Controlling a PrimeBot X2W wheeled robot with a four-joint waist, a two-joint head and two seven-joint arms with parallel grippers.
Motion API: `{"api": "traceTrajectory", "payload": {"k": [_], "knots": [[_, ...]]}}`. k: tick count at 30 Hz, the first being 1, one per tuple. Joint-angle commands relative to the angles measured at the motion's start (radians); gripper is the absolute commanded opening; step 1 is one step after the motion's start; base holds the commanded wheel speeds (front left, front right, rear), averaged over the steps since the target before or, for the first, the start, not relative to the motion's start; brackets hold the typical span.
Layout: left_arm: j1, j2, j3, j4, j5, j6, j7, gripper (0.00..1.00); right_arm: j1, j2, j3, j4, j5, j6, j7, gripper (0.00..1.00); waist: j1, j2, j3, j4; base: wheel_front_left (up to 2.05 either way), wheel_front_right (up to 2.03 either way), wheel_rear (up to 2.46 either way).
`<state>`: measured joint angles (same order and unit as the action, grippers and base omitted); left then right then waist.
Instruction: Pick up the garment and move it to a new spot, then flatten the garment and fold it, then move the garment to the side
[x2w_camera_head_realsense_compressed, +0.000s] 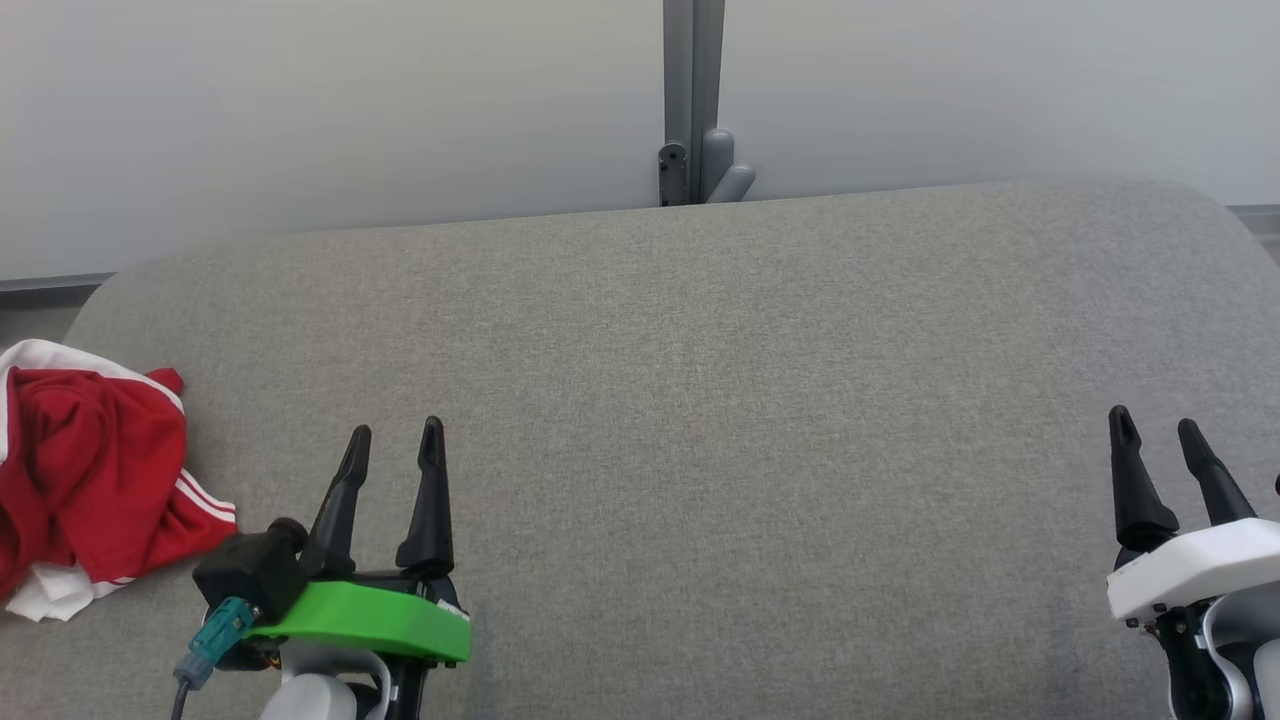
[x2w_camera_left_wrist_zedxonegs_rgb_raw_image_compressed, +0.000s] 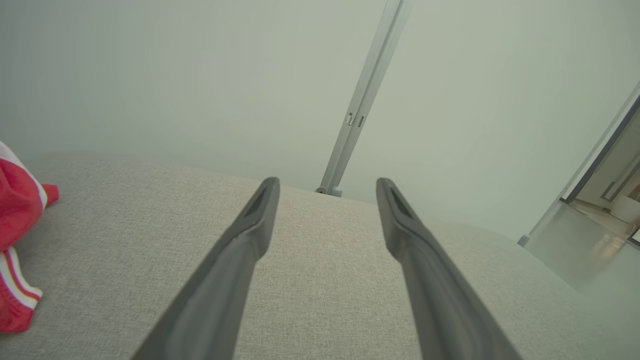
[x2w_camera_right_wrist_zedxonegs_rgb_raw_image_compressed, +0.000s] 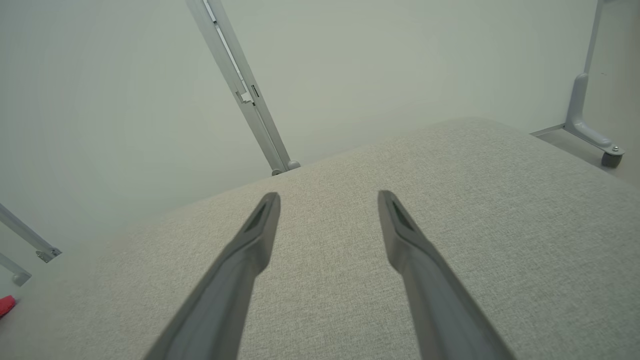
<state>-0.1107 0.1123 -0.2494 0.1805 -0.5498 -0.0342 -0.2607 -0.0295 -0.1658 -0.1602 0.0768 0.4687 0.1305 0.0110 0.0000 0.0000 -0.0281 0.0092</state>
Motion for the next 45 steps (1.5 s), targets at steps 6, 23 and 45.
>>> {"api": "traceTrajectory", "payload": {"k": [6, 23, 45], "knots": [[0.013, 0.014, 0.014, -0.006, 0.071, 0.012, 0.001, 1.00, 0.007, -0.012, 0.032, 0.001, -0.059, 0.000, -0.043, 1.00, 0.0000, 0.0000, -0.002, 0.003, 0.00, 0.00, 0.00], [0.037, 0.029, 0.023, -0.012, 0.206, 0.012, 0.031, 1.00, 0.032, -0.006, 0.098, 0.023, -0.154, 0.000, -0.134, 1.00, 0.0000, 0.0000, -0.008, 0.009, 0.00, 0.00, 0.00], [0.061, 0.024, 0.059, -0.012, 0.283, 0.022, 0.134, 1.00, 0.053, 0.007, 0.152, 0.033, -0.234, 0.000, -0.204, 1.00, 0.0000, 0.0000, -0.015, 0.015, 0.00, 0.00, 0.00]]}}
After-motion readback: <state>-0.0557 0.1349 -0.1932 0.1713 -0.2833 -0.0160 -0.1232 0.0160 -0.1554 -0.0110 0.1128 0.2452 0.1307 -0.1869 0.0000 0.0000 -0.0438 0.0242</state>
